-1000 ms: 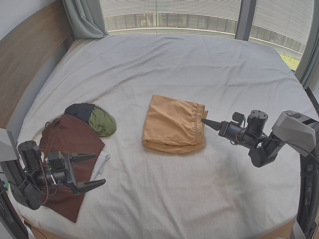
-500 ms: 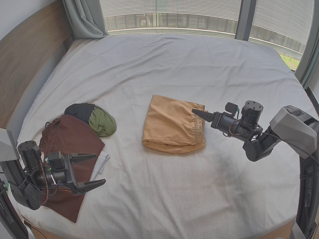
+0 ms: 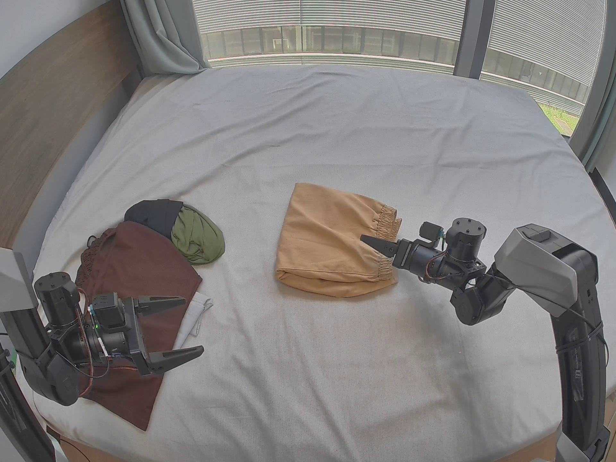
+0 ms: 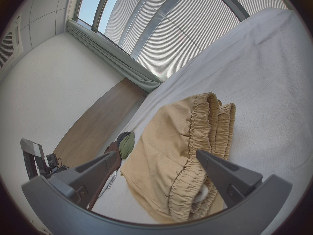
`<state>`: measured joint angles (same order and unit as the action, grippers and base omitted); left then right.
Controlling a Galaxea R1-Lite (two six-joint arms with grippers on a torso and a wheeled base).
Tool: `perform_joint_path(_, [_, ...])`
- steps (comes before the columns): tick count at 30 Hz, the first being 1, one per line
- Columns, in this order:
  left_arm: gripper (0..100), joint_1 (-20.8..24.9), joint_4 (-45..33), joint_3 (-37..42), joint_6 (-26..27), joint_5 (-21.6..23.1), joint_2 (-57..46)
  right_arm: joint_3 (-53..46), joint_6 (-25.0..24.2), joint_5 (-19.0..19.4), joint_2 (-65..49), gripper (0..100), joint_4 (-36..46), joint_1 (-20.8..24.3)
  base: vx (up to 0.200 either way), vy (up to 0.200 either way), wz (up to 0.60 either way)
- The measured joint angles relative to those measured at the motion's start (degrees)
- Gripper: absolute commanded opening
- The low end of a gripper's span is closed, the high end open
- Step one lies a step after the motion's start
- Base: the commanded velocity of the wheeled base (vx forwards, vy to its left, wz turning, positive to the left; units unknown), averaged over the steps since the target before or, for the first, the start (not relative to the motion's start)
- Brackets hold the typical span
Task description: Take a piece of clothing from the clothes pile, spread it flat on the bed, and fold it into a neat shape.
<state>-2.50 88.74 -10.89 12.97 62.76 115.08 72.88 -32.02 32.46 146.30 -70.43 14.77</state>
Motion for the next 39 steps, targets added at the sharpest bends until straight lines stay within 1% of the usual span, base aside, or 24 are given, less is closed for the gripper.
perform_joint_path(6, [100, 0.1, 0.0, 0.0, 0.0, 0.0, 0.0, 0.2, 0.5, -0.1, 1.1, 100, -1.5, 0.3, 0.0, 0.0, 0.0])
perform_joint_path(11, [100, 0.4, 0.0, 0.0, -0.1, 0.0, -0.2, -1.4, 0.8, -0.5, -0.4, 100, -2.5, 1.3, 0.0, 0.0, 0.0])
perform_joint_path(14, [100, 0.8, 0.0, 0.0, -0.1, 0.0, -0.4, -3.8, 1.7, -0.6, -3.2, 100, -2.6, 2.0, 0.0, 0.0, 0.0])
perform_joint_path(18, [100, 1.6, 0.0, -0.1, -0.3, 0.0, -1.1, -8.8, 4.2, -0.6, -8.0, 100, -2.8, 3.2, 0.0, 0.0, 0.0])
perform_joint_path(23, [100, 2.5, 0.0, 0.0, -0.4, 0.0, -2.1, -17.8, 10.0, -0.7, -14.0, 100, -4.6, 4.3, 0.0, 0.0, 0.0])
perform_joint_path(29, [100, 3.9, 0.0, 0.6, -0.4, 0.0, -3.3, -31.8, 13.9, -1.6, -20.0, 100, -12.4, 5.2, 0.0, 0.0, 0.0])
perform_joint_path(31, [100, 4.6, 0.0, 1.3, -0.4, 0.2, -3.8, -36.8, 16.1, -2.4, -22.1, 100, -14.3, 5.5, 0.0, 0.0, 0.0])
perform_joint_path(36, [100, 7.2, -0.1, 3.8, -0.5, 0.5, -5.9, -47.9, 22.6, -3.9, -28.4, 100, -16.5, 5.1, 0.0, 0.0, 0.0])
perform_joint_path(39, [100, 9.2, -0.1, 5.8, -0.5, 0.9, -7.3, -53.5, 25.7, -4.9, -33.4, 100, -17.0, 3.4, 0.0, 0.0, 0.0])
